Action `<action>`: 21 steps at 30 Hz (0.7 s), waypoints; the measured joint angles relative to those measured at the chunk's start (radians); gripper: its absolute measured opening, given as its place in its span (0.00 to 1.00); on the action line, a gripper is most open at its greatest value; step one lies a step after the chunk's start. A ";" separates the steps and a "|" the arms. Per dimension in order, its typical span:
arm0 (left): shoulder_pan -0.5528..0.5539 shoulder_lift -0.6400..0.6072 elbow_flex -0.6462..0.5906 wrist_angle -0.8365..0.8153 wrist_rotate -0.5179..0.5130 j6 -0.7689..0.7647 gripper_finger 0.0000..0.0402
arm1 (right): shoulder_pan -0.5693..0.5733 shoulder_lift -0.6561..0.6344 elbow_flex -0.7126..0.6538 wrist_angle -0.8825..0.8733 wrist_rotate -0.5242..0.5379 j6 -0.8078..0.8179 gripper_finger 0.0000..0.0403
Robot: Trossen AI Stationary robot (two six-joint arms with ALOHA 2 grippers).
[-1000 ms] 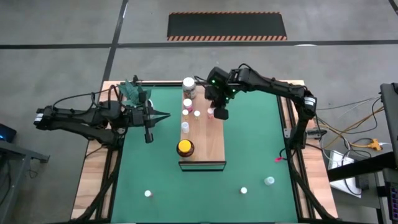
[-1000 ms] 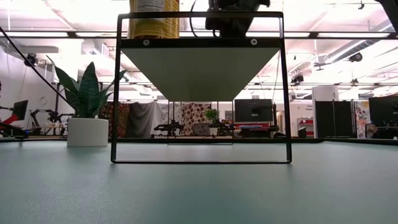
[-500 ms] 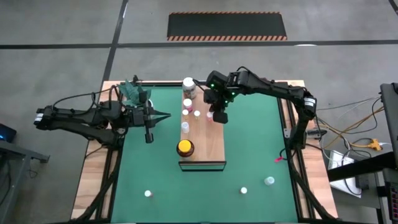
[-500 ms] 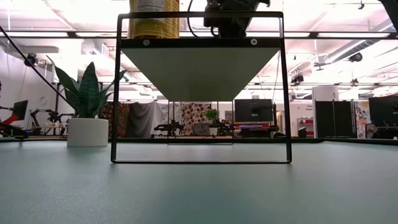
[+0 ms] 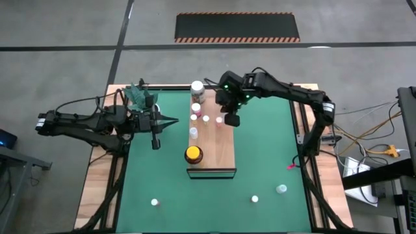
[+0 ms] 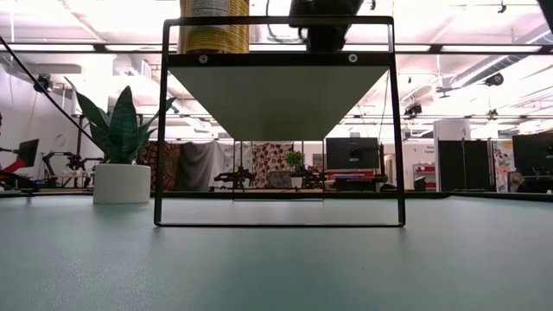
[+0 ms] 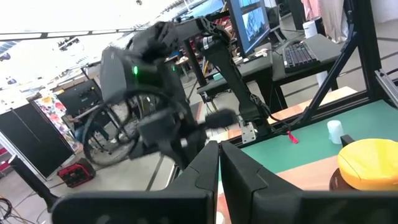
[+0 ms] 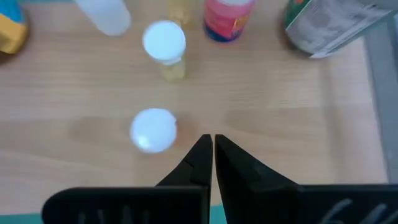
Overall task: Pick and place medicine bottles onto shelf by color
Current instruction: Put the orange pill bottle on the shelf
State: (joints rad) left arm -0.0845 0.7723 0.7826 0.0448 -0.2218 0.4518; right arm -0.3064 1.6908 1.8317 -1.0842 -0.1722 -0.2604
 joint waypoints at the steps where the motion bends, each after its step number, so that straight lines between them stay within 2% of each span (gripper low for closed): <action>1: 0.000 0.000 0.000 0.000 0.000 0.000 0.00 | 0.004 -0.016 -0.001 0.000 0.000 0.007 0.02; 6: -0.001 0.000 0.000 0.000 0.000 -0.027 0.00 | 0.050 -0.079 -0.025 0.009 -0.004 0.043 0.02; 11: -0.001 0.000 0.000 -0.001 0.000 -0.028 0.00 | 0.119 -0.144 -0.124 0.090 -0.019 0.085 0.02; 18: -0.001 0.000 -0.001 -0.001 0.000 -0.027 0.00 | 0.192 -0.191 -0.375 0.374 -0.004 0.134 0.02; 21: -0.001 0.000 -0.001 -0.001 0.000 -0.027 0.00 | 0.205 -0.190 -0.453 0.462 0.070 0.151 0.02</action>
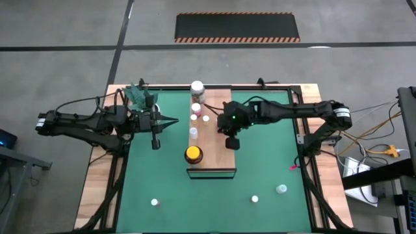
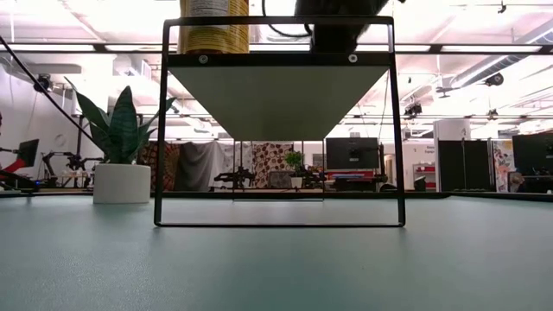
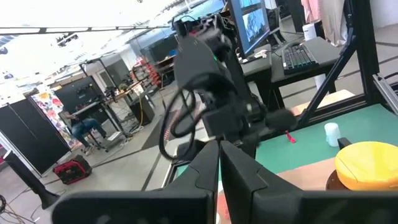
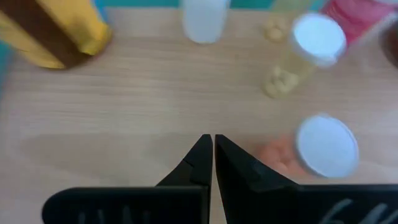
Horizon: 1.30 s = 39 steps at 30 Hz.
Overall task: Pick and place medicine bottles onto shelf by color
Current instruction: Put the orange pill bottle on the shelf
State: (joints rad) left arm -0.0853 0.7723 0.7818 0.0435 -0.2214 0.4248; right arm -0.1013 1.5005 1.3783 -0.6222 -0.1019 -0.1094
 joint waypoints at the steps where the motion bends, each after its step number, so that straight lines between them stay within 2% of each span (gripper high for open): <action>1: 0.000 0.000 0.000 0.000 0.000 0.000 0.00 | 0.000 0.000 -0.018 0.015 0.025 0.005 0.02; 10: 0.000 0.000 0.000 0.000 0.000 0.001 0.00 | -0.001 -0.001 -0.059 0.068 0.126 0.017 0.02; 39: 0.000 0.000 0.000 0.001 0.000 0.000 0.00 | -0.004 -0.001 -0.059 0.078 0.182 -0.033 0.02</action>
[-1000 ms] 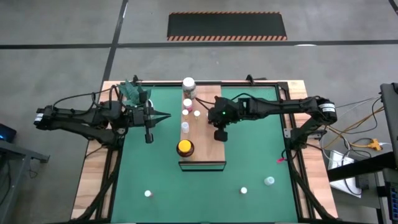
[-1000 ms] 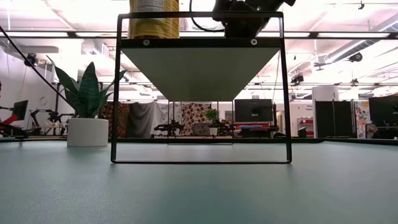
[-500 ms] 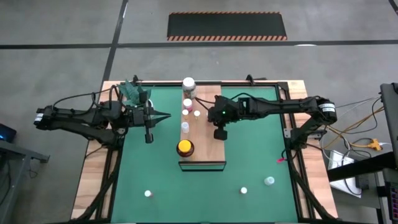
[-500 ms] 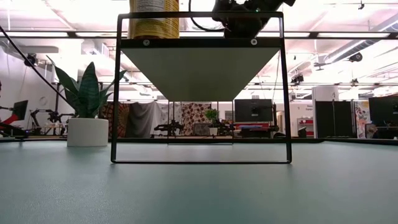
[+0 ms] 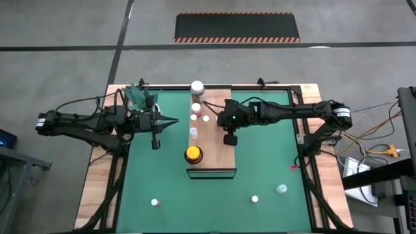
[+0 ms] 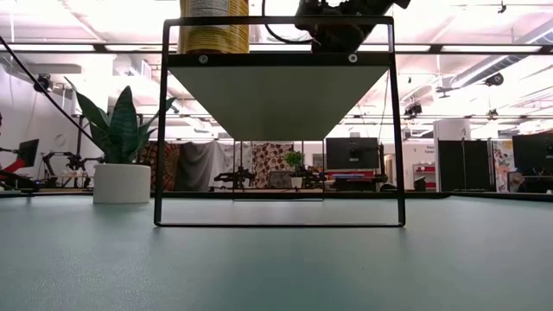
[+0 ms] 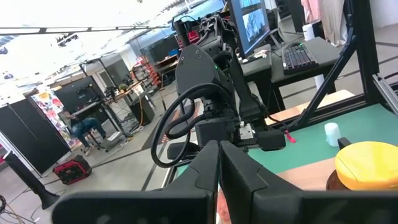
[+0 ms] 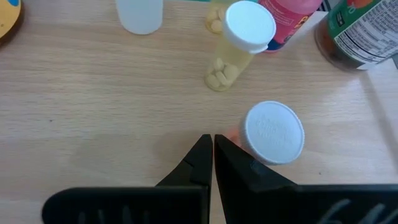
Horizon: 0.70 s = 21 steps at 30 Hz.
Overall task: Pick and place medicine bottles onto shelf by color
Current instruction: Put the orange pill bottle on the shelf, then put the yellow pill bottle on the shelf
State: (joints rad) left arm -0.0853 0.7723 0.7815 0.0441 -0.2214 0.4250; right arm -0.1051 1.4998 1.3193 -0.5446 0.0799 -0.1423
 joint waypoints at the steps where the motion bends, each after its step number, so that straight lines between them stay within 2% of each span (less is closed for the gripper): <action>1: 0.000 0.000 0.000 0.000 0.000 0.000 0.00 | 0.000 0.000 0.000 0.000 0.000 0.000 0.02; 10: -0.001 0.000 0.000 0.017 0.000 -0.061 0.00 | 0.008 0.000 0.000 0.000 0.000 -0.006 0.02; 15: -0.016 -0.003 0.012 0.026 0.007 -0.219 0.00 | 0.056 -0.037 0.000 0.005 0.001 -0.026 0.02; 21: -0.132 -0.019 0.060 0.032 0.034 -0.397 0.00 | 0.131 -0.109 -0.046 0.071 0.003 -0.059 0.02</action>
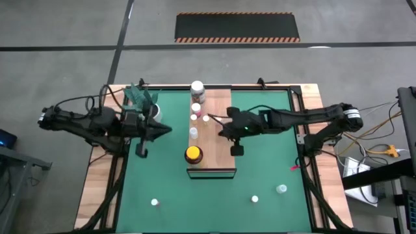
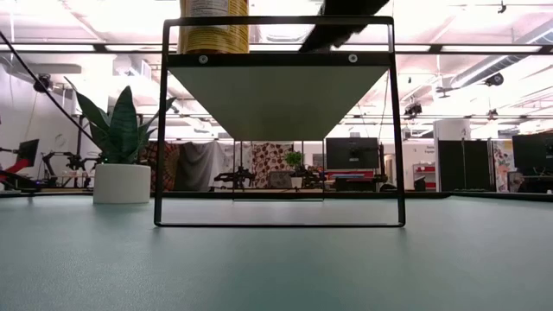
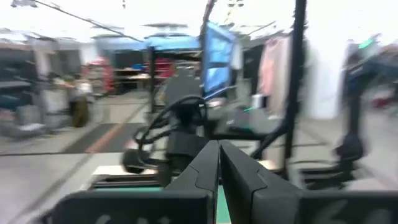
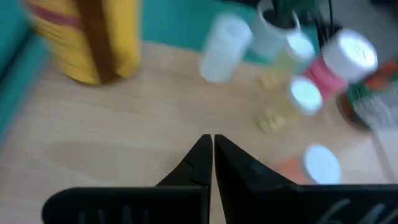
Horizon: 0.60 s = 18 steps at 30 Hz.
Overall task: Pick and place medicine bottles onto shelf by color
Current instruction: Put the yellow pill bottle on the shelf
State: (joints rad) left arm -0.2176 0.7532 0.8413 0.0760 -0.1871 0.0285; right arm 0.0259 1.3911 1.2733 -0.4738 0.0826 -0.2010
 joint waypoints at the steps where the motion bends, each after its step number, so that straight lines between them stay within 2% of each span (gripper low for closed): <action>1: -0.024 0.003 0.005 0.000 0.000 -0.030 0.00 | 0.015 -0.017 -0.017 0.027 -0.001 -0.006 0.02; 6: -0.153 0.028 0.031 -0.012 0.000 -0.195 0.00 | 0.077 -0.111 -0.129 0.174 -0.003 -0.018 0.02; 10: -0.232 0.036 0.085 -0.082 -0.007 -0.420 0.00 | 0.114 -0.174 -0.237 0.288 -0.001 -0.028 0.02; 13: -0.283 0.050 0.147 -0.320 -0.009 -0.654 0.00 | 0.129 -0.206 -0.300 0.363 -0.003 -0.043 0.02; 18: -0.402 0.134 0.196 -0.788 -0.002 -1.311 0.00 | 0.136 -0.226 -0.368 0.410 -0.002 -0.046 0.02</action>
State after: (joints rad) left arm -0.6198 0.8871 1.0369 -0.7122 -0.1892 -1.2822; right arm 0.1616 1.1652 0.9053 -0.0640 0.0807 -0.2466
